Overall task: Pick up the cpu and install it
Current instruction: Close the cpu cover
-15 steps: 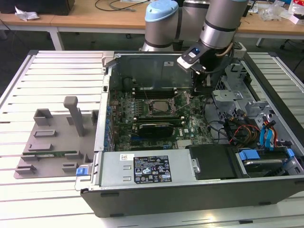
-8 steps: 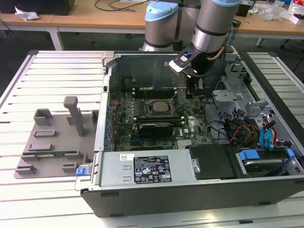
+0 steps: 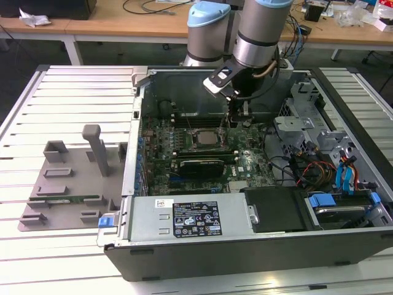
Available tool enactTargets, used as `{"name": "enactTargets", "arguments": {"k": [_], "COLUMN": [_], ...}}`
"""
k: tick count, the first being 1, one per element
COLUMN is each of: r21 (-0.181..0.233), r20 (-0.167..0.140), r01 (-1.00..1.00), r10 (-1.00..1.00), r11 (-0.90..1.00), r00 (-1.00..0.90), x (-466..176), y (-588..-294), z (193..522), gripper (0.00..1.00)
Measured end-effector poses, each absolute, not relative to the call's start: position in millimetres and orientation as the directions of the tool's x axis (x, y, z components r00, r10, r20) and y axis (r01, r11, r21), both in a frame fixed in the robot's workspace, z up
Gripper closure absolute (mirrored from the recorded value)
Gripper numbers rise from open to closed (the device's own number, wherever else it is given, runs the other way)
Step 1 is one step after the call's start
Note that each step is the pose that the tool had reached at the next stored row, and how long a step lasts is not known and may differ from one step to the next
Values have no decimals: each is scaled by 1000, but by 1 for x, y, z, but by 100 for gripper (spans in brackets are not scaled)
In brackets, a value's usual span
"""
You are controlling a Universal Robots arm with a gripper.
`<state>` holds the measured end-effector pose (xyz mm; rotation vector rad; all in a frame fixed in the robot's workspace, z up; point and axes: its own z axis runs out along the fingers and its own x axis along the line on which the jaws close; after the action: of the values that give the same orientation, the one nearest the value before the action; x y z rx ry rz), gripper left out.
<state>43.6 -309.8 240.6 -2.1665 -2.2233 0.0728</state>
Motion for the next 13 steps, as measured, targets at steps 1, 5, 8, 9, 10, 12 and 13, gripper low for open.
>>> {"name": "enactTargets", "arguments": {"k": [1,5,8,9,10,12,13], "r21": [-59,-59,-59,-59,-59,-59,-59], "r20": [-7,-7,-7,-6,-7,-7,-7], "r01": [998,998,998,998,998,998,998], "r10": [1000,1000,1000,1000,1000,1000,1000], "r11": [26,26,26,26,26,26,25], "r00": [-26,-26,-26,-26,-26,-26,-26], "x": [42,33,29,25,23,15,11], "y": [-310,-310,-310,-310,-310,-310,-310], "z": [241,240,240,240,239,235,233], "gripper": [89,89,89,89,89,89,89]}}
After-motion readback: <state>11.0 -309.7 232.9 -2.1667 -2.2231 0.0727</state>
